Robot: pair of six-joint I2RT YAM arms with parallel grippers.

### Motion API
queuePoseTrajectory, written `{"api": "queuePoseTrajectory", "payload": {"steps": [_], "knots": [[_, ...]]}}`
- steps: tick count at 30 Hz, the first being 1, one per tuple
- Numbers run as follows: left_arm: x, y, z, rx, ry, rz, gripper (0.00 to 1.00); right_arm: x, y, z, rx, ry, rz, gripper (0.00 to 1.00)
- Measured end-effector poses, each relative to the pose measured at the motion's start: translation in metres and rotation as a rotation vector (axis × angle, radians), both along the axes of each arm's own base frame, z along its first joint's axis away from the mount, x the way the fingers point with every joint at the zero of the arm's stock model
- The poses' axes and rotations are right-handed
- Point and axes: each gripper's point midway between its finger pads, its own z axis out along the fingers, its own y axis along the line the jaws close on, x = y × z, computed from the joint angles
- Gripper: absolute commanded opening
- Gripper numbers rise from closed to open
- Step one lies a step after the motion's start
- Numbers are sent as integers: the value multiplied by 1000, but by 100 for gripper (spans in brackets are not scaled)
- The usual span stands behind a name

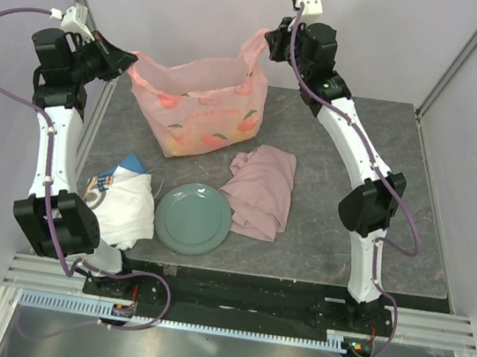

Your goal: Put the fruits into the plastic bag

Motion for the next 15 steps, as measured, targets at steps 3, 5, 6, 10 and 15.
{"api": "queuePoseTrajectory", "payload": {"steps": [3,5,6,10,15], "knots": [[1,1,-6,6,6,-1,10,3,4,-23,-14,41,12,18],[1,1,-14,9,18,-2,31,5,7,-39,-20,74,21,27],[1,1,-19,13,25,-3,39,5,8,-45,-21,86,23,35],[1,2,-27,35,32,-7,67,5,11,-68,-35,132,39,52],[0,2,-26,42,22,-8,81,2,15,-83,-49,155,65,67]]}}
